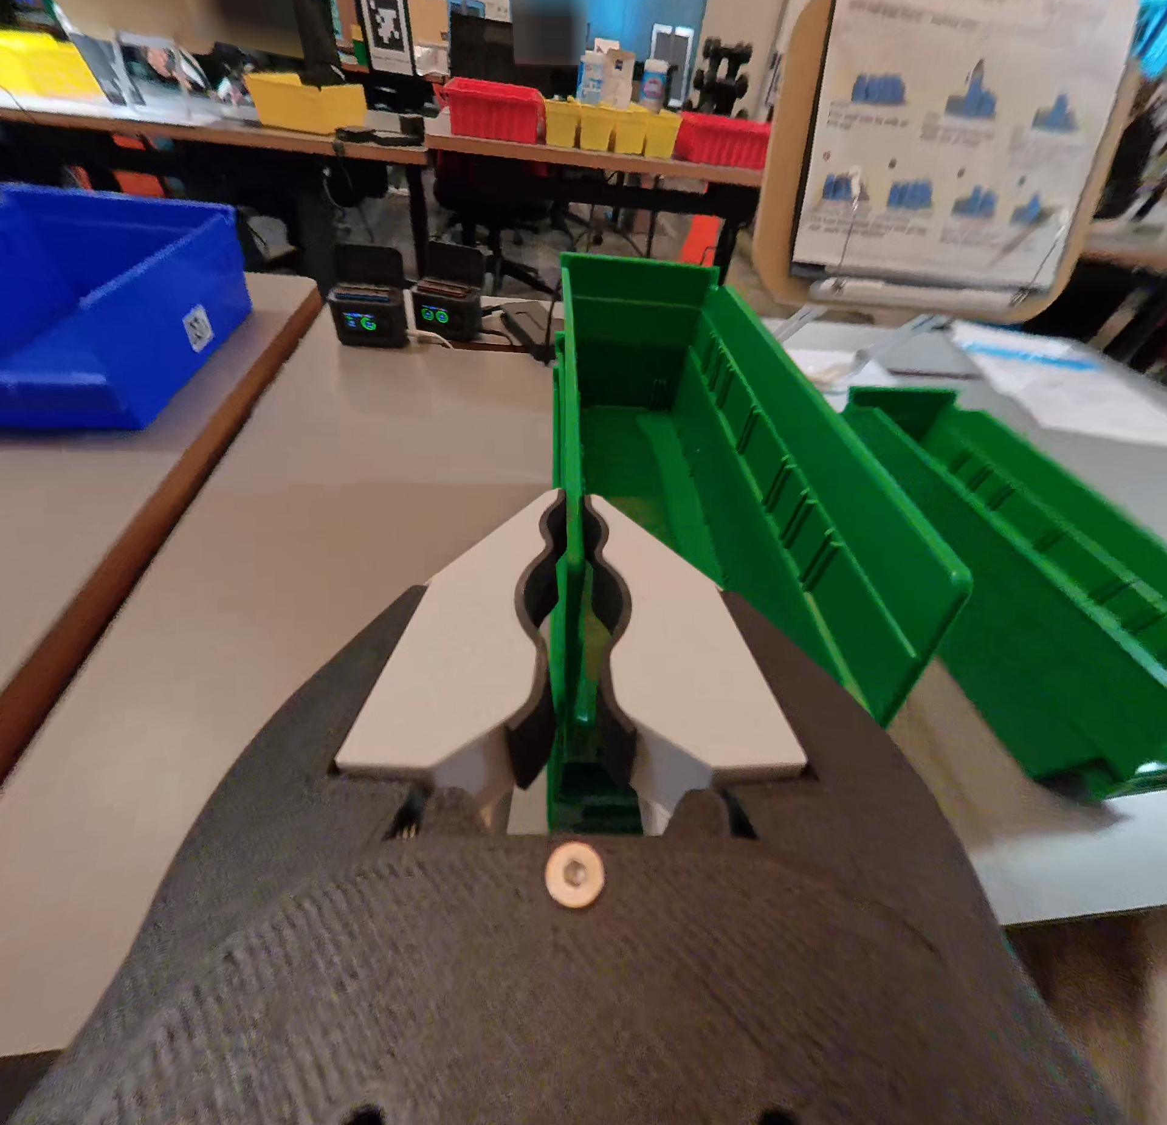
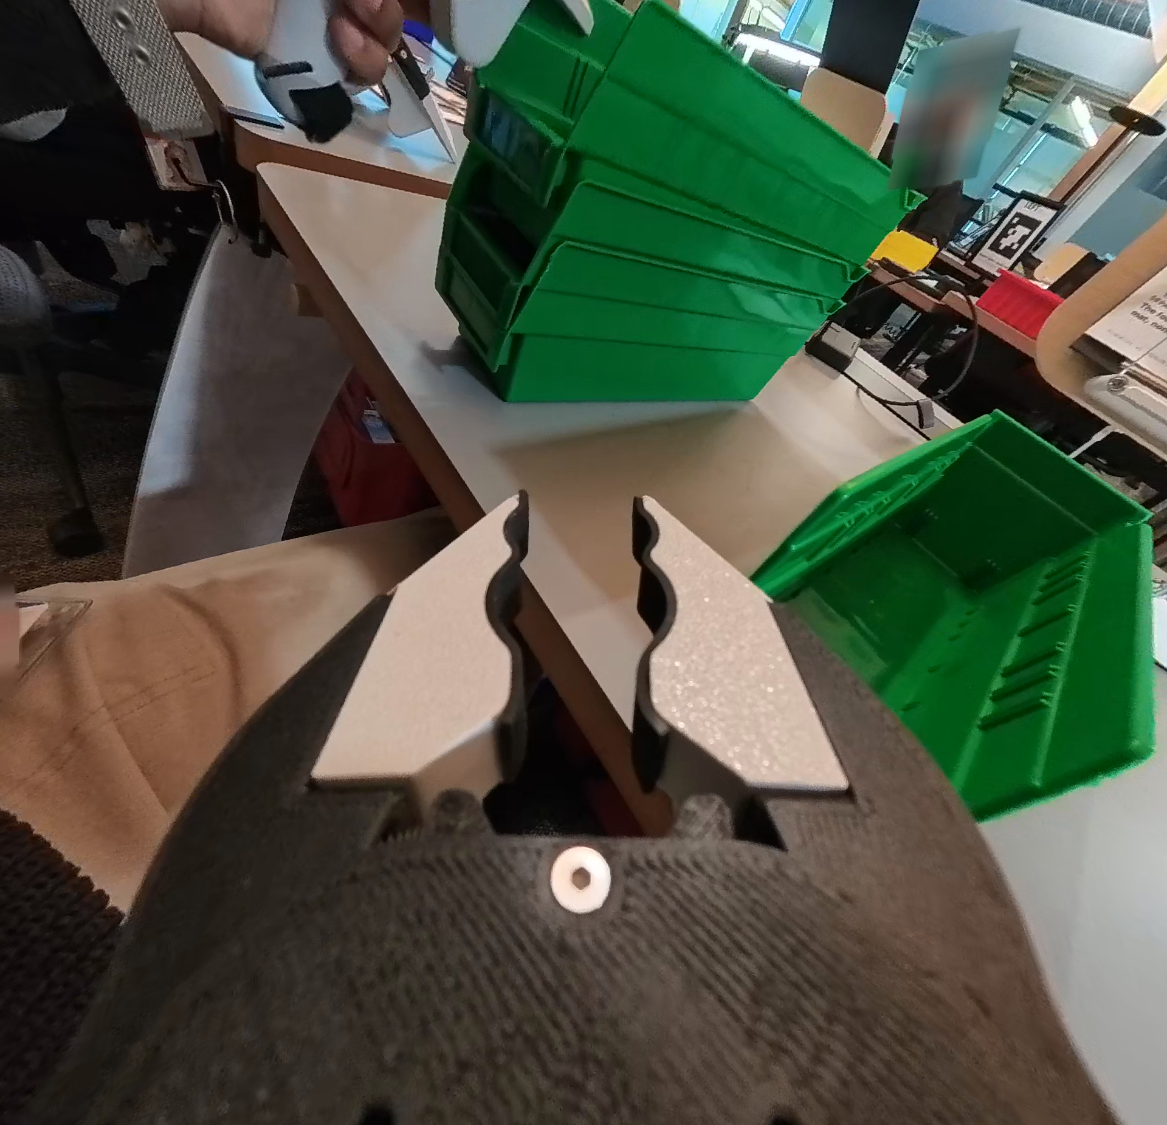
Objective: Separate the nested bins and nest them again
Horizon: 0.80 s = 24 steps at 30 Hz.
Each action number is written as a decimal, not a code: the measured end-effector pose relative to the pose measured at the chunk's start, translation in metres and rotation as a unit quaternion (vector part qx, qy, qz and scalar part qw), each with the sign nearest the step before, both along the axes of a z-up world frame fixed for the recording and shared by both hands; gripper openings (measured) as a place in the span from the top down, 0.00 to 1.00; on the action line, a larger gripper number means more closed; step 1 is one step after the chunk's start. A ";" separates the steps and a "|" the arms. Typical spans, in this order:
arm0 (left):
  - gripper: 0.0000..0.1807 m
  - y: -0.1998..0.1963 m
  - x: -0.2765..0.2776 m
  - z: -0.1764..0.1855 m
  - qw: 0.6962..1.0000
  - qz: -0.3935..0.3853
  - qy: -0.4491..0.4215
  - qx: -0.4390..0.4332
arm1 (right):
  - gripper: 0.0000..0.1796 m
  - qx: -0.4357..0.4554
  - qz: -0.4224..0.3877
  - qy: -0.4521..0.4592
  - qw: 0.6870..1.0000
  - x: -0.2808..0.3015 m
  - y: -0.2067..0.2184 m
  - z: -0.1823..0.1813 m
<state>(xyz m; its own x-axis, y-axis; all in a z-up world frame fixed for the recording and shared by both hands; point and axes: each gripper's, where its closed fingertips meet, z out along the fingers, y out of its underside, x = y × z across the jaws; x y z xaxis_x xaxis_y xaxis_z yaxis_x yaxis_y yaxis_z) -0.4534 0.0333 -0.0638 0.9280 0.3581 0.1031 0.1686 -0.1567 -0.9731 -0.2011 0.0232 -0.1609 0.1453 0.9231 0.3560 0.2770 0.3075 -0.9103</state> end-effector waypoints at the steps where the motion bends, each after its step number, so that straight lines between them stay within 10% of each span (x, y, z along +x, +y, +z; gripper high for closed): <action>1: 1.00 0.000 0.001 0.000 1.000 0.003 0.021 -0.009 | 0.82 0.001 0.000 0.000 1.000 0.000 0.000 0.000; 24: 0.99 0.001 0.006 -0.029 0.998 -0.015 0.022 -0.048 | 0.82 0.007 0.002 -0.006 1.000 -0.001 -0.002 -0.002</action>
